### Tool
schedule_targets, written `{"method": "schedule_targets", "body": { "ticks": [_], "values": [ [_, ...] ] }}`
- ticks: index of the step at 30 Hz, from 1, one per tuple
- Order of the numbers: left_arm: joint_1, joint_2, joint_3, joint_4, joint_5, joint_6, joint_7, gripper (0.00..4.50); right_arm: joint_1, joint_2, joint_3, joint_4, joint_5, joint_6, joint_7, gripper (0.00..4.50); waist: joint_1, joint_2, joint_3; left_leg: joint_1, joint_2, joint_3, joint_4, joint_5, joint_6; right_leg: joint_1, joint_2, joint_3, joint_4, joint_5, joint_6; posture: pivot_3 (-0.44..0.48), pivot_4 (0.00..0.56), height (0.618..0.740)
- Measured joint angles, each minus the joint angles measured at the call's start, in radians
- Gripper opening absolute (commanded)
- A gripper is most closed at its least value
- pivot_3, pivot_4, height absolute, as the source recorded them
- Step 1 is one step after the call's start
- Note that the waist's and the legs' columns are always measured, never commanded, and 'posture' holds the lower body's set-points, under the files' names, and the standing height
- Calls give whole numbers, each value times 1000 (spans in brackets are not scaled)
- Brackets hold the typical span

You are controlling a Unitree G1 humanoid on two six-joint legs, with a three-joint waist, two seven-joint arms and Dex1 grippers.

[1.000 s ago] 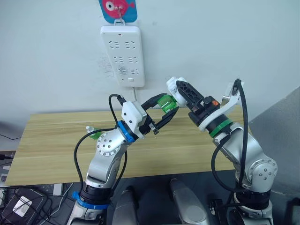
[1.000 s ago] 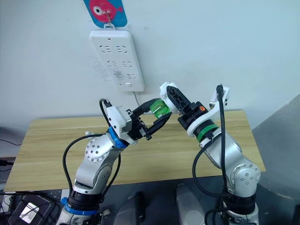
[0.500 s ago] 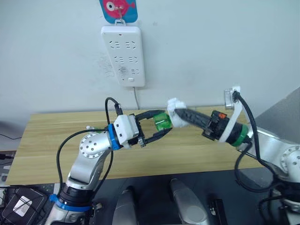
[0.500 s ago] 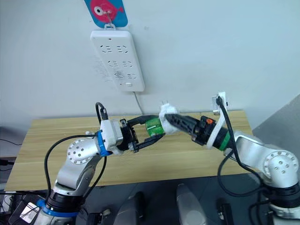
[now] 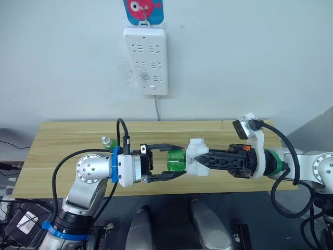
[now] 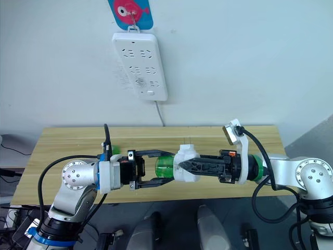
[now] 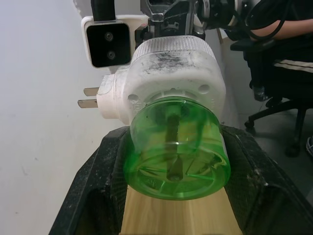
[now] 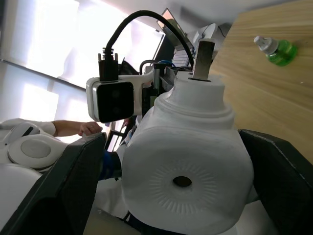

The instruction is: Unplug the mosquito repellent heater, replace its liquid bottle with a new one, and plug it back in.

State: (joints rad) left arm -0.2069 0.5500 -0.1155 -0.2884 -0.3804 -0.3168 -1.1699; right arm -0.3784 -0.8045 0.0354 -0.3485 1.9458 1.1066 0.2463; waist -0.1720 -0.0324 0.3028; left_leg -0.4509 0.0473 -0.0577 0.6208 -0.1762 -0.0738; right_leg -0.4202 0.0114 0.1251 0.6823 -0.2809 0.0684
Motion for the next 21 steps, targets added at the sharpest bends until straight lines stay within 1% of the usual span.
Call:
{"method": "schedule_targets", "body": {
  "ticks": [4, 7, 9, 16, 18, 20, 21],
  "values": [
    [8, -5, -15, 5, -2, -19, -3, 2312, 5, -1, 22, -6, 0, -3, 9, 4500, 4, 0, 0, 0, 0, 0, 3, 0, 0, 1, 0, 0, 0, -1, 2, -234, 297, 733],
    [8, -5, -21, 6, -9, -24, -2, 2312, 6, 0, 29, -10, -1, -10, 2, 3916, 5, 0, 0, -1, 0, 1, 5, 0, 0, 1, 0, 1, 0, 0, 3, -237, 298, 733],
    [8, -5, -23, 6, -11, -23, 0, 2312, 8, 0, 32, -10, -1, -13, -10, 3297, 5, 0, 0, -1, 0, 1, 6, 0, 0, 1, 0, 1, 0, 0, 3, -237, 298, 733],
    [2, -5, -25, 11, -11, 5, 5, 2312, 12, 1, 36, -10, -3, -31, -26, 3248, 6, 0, 0, -1, 0, 1, 6, 0, 0, 1, 0, 1, 0, 0, 4, -236, 299, 733],
    [2, 5, -30, -1, -21, 62, 8, 2312, 13, 0, 37, -10, -7, -31, -30, 3248, 6, 0, 0, -1, 0, 1, 6, 0, 0, 1, 0, 1, 0, 0, 4, -230, 298, 733],
    [-16, 76, -54, -55, -106, 290, 27, 2312, 15, -8, 45, -10, -20, -30, -32, 3237, 6, 0, 0, -1, 1, 0, 6, 0, 0, 1, 1, 1, 1, 0, 4, -226, 299, 733],
    [-42, 115, -62, -84, -172, 444, 38, 2312, 16, -10, 49, -10, -24, -29, -33, 3229, 6, 0, 1, -1, 1, -1, 6, 0, 0, 1, 1, 1, 2, 0, 4, -226, 299, 733]
  ]
}}
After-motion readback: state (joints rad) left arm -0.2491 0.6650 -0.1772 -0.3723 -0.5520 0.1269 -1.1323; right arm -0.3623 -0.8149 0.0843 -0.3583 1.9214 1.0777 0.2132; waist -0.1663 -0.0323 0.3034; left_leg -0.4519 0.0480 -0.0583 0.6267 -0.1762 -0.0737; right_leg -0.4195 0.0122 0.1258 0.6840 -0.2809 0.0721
